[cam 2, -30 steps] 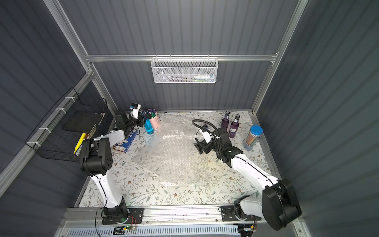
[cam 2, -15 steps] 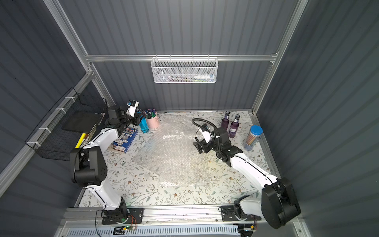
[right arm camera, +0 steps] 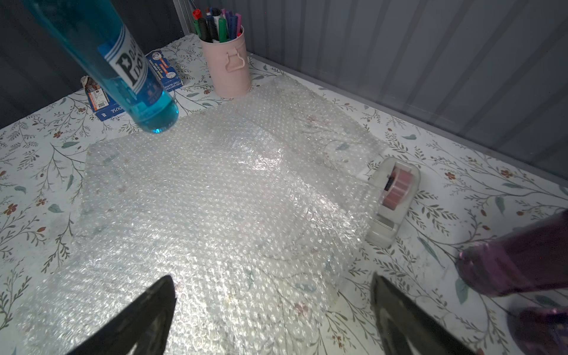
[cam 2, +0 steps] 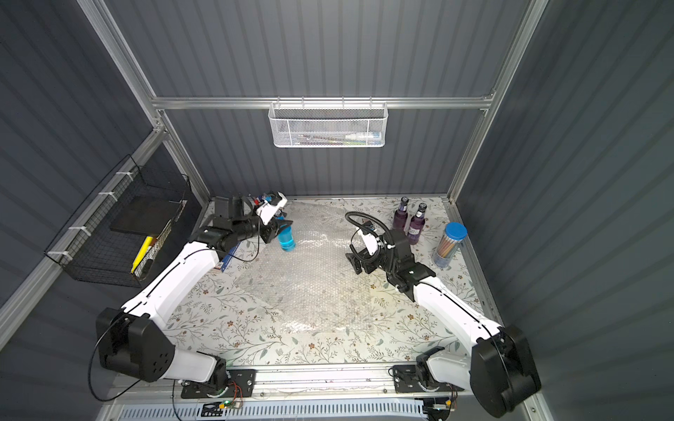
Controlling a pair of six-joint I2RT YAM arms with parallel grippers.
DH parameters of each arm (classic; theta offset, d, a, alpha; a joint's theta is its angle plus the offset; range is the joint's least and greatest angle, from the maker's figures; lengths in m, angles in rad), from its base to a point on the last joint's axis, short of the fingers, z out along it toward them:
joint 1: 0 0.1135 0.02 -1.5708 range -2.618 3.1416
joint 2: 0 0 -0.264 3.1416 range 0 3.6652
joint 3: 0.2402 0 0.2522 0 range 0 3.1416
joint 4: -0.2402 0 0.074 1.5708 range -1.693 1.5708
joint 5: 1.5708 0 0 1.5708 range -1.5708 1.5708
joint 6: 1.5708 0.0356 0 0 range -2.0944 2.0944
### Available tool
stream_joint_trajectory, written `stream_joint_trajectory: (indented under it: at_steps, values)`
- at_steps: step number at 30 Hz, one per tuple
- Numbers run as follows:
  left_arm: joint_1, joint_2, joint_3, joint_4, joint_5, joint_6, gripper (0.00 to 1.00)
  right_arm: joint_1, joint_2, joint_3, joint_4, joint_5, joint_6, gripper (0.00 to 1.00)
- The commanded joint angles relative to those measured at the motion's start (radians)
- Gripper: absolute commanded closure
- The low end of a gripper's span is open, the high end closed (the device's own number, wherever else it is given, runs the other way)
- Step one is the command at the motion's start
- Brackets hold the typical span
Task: Wrap wine bottles in bubble wrap
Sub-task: Place the wine bottle on the bubble wrap.
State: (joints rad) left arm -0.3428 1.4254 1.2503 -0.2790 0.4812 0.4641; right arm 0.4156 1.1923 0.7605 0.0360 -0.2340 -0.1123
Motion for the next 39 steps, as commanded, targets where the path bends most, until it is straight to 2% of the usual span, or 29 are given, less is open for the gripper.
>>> stream_joint_trajectory:
  at_steps: [1,5,18,26,33,39]
  values:
    - [-0.068,-0.046,-0.037,-0.009,-0.075,0.026,0.96,-0.005,-0.050,-0.023,0.008,0.032,0.016,0.01]
    - [-0.162,-0.033,-0.086,-0.036,-0.183,0.039,0.97,-0.007,-0.088,-0.047,-0.012,0.035,0.025,0.01]
    - [-0.226,-0.043,-0.118,-0.107,-0.317,0.039,0.99,-0.008,-0.131,-0.087,-0.050,0.011,0.047,0.01]
    - [-0.272,0.095,-0.094,-0.086,-0.191,0.009,0.97,-0.018,-0.146,-0.086,-0.049,0.032,0.055,0.01]
    - [-0.354,0.252,-0.059,-0.024,-0.165,0.010,0.93,-0.041,-0.206,-0.110,-0.063,0.034,0.079,0.01]
    - [-0.452,0.402,-0.005,0.039,-0.151,0.066,0.92,-0.062,-0.256,-0.130,-0.077,0.064,0.088,0.01]
